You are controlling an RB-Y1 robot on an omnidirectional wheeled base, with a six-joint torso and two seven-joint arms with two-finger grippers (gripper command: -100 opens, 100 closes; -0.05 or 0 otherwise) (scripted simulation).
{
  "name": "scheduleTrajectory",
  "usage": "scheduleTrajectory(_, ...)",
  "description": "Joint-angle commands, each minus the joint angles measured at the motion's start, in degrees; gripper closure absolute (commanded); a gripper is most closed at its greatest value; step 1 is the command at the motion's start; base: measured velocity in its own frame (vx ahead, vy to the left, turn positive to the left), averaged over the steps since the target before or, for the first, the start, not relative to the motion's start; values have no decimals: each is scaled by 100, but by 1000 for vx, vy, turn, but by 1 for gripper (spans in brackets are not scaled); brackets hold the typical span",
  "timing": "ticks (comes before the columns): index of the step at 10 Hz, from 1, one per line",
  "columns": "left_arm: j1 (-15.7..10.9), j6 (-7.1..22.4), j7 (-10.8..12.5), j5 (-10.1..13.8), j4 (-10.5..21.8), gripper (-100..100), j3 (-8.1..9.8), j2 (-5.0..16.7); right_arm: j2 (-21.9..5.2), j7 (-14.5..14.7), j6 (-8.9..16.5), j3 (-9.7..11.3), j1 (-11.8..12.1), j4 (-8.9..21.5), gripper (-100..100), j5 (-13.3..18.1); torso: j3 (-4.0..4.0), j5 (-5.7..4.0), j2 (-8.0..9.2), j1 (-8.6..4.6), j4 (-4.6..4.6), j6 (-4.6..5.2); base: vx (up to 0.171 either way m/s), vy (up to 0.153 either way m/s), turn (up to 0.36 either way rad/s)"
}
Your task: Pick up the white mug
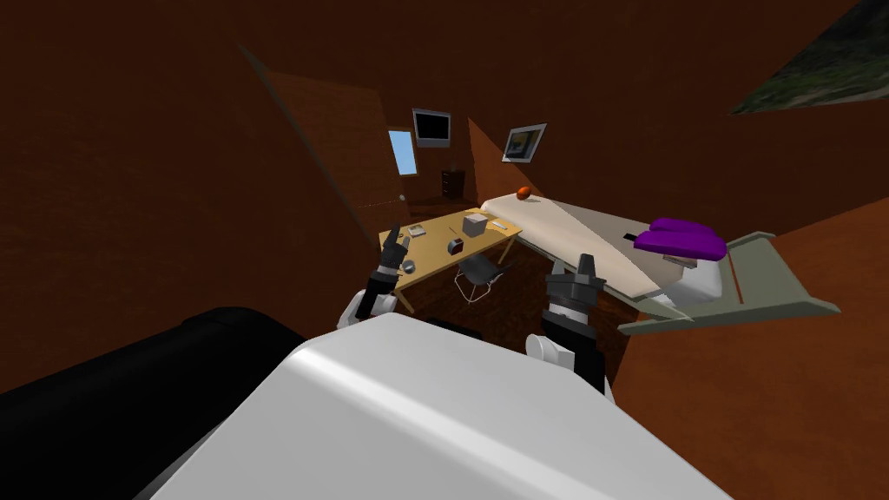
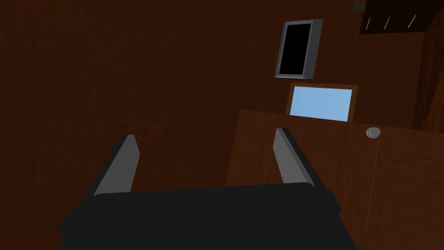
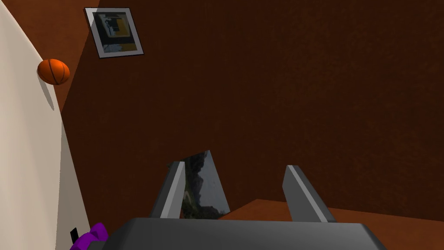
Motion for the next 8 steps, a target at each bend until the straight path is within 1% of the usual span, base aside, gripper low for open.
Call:
scheduleTrajectory(1, -27, 27, 166, -275, 274, -100, 146, 162, 0, 0, 0, 0, 0, 0, 0, 0, 0, 0, 0, 0, 0, 0, -97, -54, -65)
scheduleTrajectory(2, -28, -6, 273, -435, 462, -100, 235, 265, 0, 0, 0, 0, 0, 0, 0, 0, -1, 0, -1, 1, 0, 0, -94, -58, -59)
scheduleTrajectory(3, -28, -6, 273, -457, 491, -100, 235, 265, 0, 0, 0, 0, 0, 0, 0, 0, -1, 0, -2, -1, 0, 0, -55, -38, -17)
scheduleTrajectory(4, -32, -45, 389, -648, 725, -100, 325, 369, 0, 0, 0, 0, 1, 0, 0, 0, -7, 1, -14, 5, -2, -1, -48, -30, -47)
scheduleTrajectory(5, -41, -88, 513, -822, 877, -100, 416, 475, 0, 0, 0, 0, 1, 0, 0, 0, -11, 2, -19, 9, -4, 0, -60, -37, -88)
scheduleTrajectory(6, -41, -88, 513, -846, 975, -100, 416, 475, 0, 0, 0, 0, 1, 0, 0, 0, -10, 2, -18, 8, -4, 0, -50, -29, -23)
scheduleTrajectory(7, -54, -135, 644, -1050, 1172, -100, 507, 582, 0, 0, 0, -1, 1, 0, 0, 0, -11, 2, -20, 9, -4, -1, -55, -26, -47)
scheduleTrajectory(8, -54, -135, 644, -1050, 1241, -100, 507, 582, 0, 0, 0, -1, 1, 0, 0, 0, -11, 2, -19, 12, -4, 0, -38, -23, -27)
